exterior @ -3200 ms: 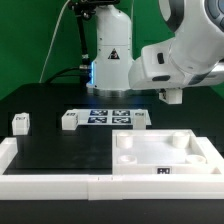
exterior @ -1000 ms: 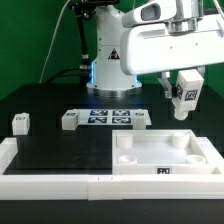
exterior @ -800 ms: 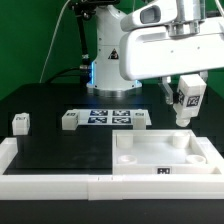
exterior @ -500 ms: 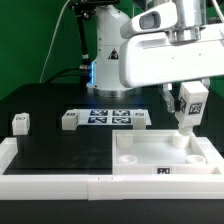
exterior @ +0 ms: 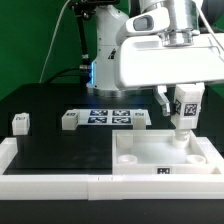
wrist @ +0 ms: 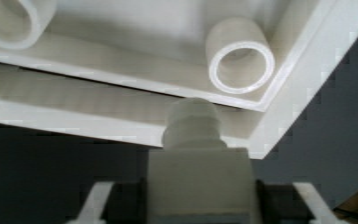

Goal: Assemble one leg

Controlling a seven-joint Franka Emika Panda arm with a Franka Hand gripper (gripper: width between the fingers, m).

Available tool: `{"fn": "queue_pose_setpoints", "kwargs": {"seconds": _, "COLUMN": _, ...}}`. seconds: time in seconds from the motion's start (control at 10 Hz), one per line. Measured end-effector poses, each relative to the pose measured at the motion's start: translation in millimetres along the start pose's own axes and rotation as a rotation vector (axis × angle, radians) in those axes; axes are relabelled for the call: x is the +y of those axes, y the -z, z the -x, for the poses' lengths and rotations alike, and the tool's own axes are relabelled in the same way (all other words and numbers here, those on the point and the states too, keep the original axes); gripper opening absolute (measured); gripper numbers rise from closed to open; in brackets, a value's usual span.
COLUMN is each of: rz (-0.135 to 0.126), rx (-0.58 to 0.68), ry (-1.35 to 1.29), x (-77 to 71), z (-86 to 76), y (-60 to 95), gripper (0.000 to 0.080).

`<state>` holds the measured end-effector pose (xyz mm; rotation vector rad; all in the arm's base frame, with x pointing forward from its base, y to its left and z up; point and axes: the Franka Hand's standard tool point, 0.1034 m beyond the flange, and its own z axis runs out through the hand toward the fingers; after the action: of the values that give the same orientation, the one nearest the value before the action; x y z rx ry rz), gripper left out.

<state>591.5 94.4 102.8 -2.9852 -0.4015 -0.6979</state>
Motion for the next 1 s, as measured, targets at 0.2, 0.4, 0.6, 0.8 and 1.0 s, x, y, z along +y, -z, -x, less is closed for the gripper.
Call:
{"fn": "queue_pose_setpoints", "kwargs": {"seconds": 0.2, "rz": -0.006, "rx": -0.006, "ry": 0.006, "x": -5.6, "z": 0.9, "y": -4.6, "gripper": 0.0291}}
{"fn": "queue_pose_setpoints", "kwargs": {"seconds": 0.4, "rz": -0.013, "rx": -0.006, "ry": 0.007, "x": -10.6, "z": -3.7, "y": -15.6, "gripper": 0.0291}}
{"fn": "queue_pose_setpoints", "kwargs": {"seconds": 0.6, "rz": -0.015, "rx": -0.008, "ry": 0.010, "x": -11.5, "z": -3.7, "y": -20.7, "gripper": 0.0291}}
{"fn": "queue_pose_setpoints", "kwargs": {"seconds": 0.8, "rz": -0.015, "rx": -0.014, "ry": 0.008, "x": -11.2, "z": -0.8, "y": -23.2, "gripper": 0.0291}}
{"fn": "queue_pose_setpoints", "kwargs": {"seconds": 1.0, "rz": -0.020, "rx": -0.020, "ry": 0.012, "x": -16.1, "z": 2.2, "y": -25.4, "gripper": 0.0291}}
